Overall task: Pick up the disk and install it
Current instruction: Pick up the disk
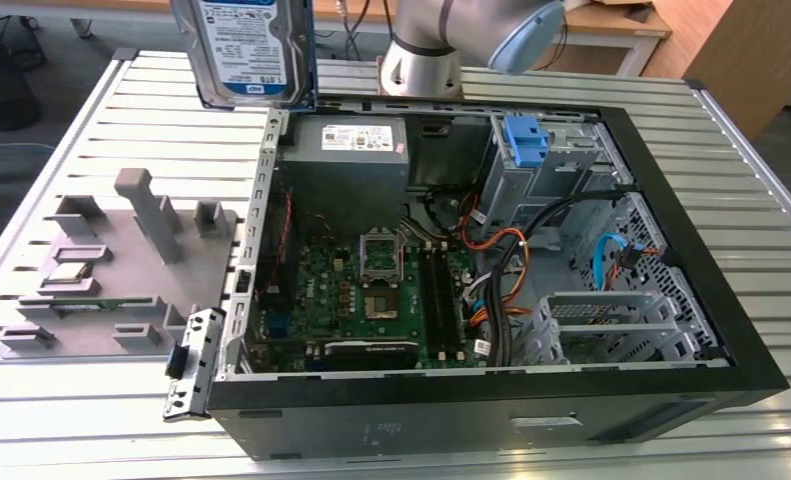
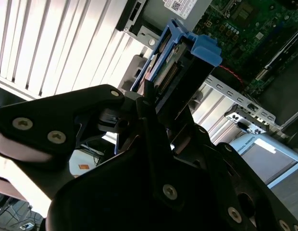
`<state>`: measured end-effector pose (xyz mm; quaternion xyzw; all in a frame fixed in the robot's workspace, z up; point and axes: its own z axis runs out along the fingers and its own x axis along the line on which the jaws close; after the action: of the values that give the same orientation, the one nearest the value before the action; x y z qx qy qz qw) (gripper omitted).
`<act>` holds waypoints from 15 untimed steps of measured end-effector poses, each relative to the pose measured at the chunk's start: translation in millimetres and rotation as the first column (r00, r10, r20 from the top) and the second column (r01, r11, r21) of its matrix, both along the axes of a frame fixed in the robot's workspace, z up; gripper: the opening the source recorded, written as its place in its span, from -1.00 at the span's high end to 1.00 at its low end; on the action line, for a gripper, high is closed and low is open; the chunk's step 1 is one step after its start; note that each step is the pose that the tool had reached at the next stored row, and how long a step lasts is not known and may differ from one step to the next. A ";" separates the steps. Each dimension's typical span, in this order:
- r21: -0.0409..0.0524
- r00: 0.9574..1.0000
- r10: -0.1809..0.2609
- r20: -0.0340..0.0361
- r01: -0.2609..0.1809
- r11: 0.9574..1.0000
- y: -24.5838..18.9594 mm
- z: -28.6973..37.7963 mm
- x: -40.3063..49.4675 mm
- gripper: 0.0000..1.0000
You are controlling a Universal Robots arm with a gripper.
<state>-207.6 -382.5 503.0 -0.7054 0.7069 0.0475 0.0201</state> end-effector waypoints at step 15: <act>0.000 1.000 0.000 -0.001 0.000 1.000 0.0 -0.4 46.9 0.30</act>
<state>-160.7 -382.4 502.6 -0.7054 0.7069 0.0478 0.0198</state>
